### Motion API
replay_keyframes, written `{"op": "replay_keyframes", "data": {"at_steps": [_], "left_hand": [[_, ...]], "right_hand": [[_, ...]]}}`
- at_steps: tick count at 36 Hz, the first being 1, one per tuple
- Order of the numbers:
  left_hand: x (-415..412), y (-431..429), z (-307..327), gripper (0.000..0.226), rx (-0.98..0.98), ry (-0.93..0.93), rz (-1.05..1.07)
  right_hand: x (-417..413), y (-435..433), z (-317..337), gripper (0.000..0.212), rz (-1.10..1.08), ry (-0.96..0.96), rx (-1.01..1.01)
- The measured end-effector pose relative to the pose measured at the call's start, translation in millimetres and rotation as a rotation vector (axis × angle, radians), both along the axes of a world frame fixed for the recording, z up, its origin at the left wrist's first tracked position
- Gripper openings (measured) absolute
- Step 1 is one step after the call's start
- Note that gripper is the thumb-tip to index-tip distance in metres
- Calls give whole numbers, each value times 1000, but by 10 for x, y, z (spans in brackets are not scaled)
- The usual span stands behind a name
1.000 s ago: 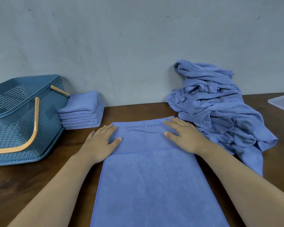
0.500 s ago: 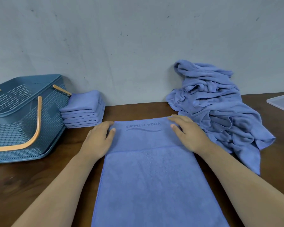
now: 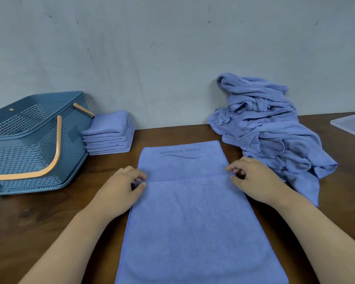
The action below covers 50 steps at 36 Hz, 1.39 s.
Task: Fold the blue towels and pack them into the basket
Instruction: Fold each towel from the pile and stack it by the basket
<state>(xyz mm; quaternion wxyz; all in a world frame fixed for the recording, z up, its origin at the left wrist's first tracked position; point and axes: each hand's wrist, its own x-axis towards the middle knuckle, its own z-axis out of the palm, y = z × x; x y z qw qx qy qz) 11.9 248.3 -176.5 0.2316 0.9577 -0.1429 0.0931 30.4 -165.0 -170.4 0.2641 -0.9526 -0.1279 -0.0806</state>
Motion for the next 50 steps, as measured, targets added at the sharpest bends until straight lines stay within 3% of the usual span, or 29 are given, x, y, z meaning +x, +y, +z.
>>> {"op": "replay_keyframes", "data": {"at_steps": [15,23,29,31,34,38,42,45,50], "left_hand": [[13,-60,91,12,-44,117,128],[25,87,69,5,-383,220,-40],[30,176,81,32,-459,336,-140],[18,194,103,28,-455,358,-178],[11,196,112,14,-405,336,-164],[-28,206,158,16,-420,323,-122],[-99,198,256,11,-560,296,-156],[-143,130,356,19,-674,210,-179],[-78,38,467,11,-852,70,-182]], "right_hand": [[56,79,45,13,-81,86,-10],[16,-41,76,22,64,193,344],[13,-116,123,19,101,239,326],[-2,-110,136,18,119,238,295],[-23,-87,151,26,98,220,282],[-43,-86,188,32,62,217,338],[-61,-90,235,30,43,181,480],[-65,-41,263,29,31,127,641],[31,105,346,30,-11,68,829]]}}
